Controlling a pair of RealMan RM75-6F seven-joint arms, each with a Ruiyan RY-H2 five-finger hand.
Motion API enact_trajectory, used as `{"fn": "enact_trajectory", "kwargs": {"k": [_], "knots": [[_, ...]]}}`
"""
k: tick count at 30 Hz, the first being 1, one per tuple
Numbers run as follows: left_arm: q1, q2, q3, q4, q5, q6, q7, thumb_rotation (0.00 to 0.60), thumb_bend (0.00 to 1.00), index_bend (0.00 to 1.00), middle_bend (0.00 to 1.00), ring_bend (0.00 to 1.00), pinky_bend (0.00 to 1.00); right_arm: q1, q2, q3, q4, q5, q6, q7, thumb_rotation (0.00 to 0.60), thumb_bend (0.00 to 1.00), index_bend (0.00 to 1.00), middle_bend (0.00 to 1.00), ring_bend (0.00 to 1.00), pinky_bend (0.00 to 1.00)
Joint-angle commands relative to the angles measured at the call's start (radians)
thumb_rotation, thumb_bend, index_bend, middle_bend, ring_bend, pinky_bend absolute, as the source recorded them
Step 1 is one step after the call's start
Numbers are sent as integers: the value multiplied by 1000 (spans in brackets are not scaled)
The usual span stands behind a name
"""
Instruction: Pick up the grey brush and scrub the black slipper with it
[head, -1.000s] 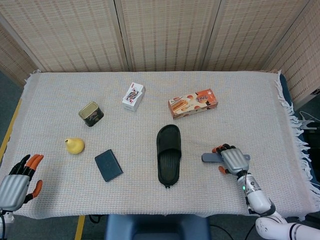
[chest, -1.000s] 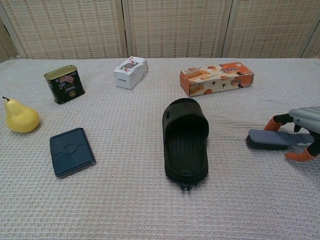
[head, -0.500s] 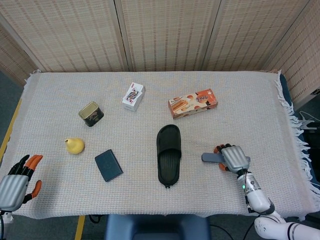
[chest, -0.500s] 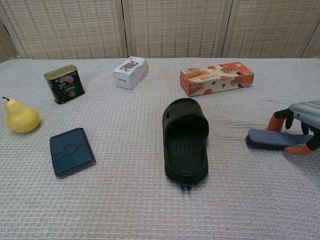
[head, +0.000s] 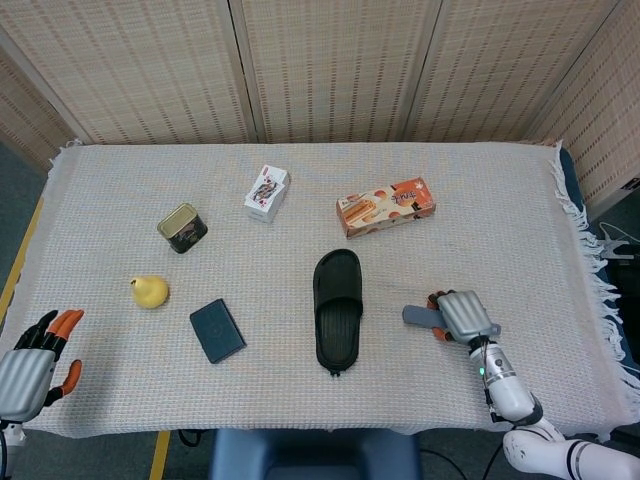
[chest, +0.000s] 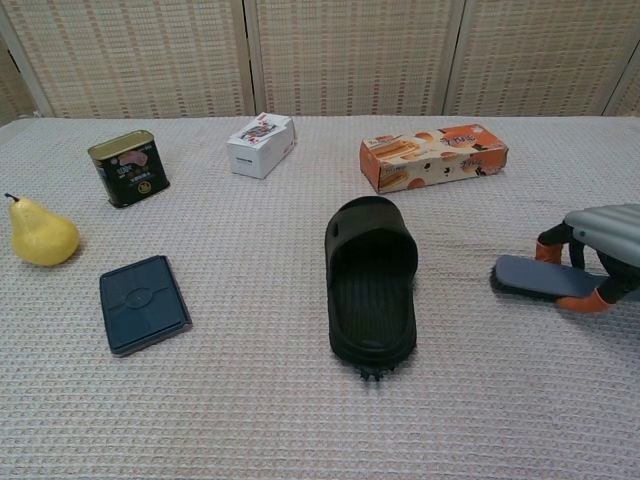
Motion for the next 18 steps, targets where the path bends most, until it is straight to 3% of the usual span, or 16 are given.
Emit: {"fn": "enact_trajectory", "kwargs": {"k": [1,5,12,18], "knots": [[2,1,0,0,3,4,0,600,487,67,96,49,183,2,-3,-4,6,-9,4,8,600,310,581,498,485,644],[3,1,0,0,3,5,0,600,488,67,96,49,183,3,-2,-3,8,-20,7,33,600,348,653,547,528,707],[4,1,0,-1,4,7,4,600,489,71,96,53,184,17,9,11,14,-14,-28,104,600,370,688,572,551,716],[7,1,0,-2,4,11,7,600,487,74,96,54,183,35,54,47,-18,23,-113,263,600,372,691,573,552,717]]}}
